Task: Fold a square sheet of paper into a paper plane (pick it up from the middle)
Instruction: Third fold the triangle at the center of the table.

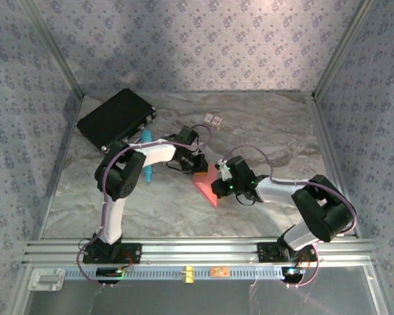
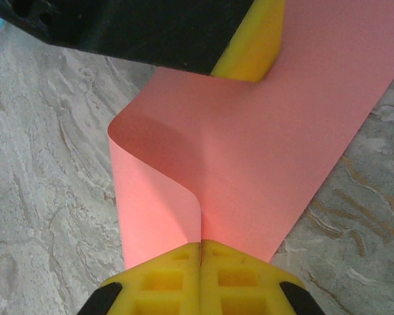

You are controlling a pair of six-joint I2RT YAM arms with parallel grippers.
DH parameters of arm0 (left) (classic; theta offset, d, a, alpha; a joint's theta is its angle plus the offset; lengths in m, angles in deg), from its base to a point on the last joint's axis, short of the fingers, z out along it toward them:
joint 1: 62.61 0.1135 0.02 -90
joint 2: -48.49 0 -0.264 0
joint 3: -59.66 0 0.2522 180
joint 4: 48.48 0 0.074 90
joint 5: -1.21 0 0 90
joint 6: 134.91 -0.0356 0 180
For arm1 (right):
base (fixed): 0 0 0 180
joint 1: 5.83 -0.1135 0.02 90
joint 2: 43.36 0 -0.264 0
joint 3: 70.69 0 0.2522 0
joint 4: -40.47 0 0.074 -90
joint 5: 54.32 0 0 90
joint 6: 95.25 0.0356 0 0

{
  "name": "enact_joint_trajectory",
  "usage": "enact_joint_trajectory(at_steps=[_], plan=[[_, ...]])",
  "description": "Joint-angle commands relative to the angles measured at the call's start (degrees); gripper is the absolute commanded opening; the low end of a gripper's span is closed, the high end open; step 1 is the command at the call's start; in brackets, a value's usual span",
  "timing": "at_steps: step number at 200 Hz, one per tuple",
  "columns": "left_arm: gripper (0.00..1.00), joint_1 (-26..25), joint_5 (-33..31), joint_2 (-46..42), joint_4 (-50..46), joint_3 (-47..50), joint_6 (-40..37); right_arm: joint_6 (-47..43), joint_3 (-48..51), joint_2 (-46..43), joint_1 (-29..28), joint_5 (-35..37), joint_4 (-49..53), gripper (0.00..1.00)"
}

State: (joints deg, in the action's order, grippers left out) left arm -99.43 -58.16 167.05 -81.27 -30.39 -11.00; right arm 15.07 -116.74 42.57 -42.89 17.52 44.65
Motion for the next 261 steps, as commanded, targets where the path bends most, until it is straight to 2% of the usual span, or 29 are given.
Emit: enact_joint_trajectory(at_steps=[1, 261], plan=[[0.14, -0.4, -2.0, 0.9, -1.8, 1.6, -0.3, -0.8, -1.4, 0.4, -0.2, 0.8, 1.7, 0.02], [0.14, -0.3, -1.9, 0.9, -1.5, 1.5, -0.1, -0.5, -2.1, 3.5, -0.7, 1.1, 2.9, 0.01]])
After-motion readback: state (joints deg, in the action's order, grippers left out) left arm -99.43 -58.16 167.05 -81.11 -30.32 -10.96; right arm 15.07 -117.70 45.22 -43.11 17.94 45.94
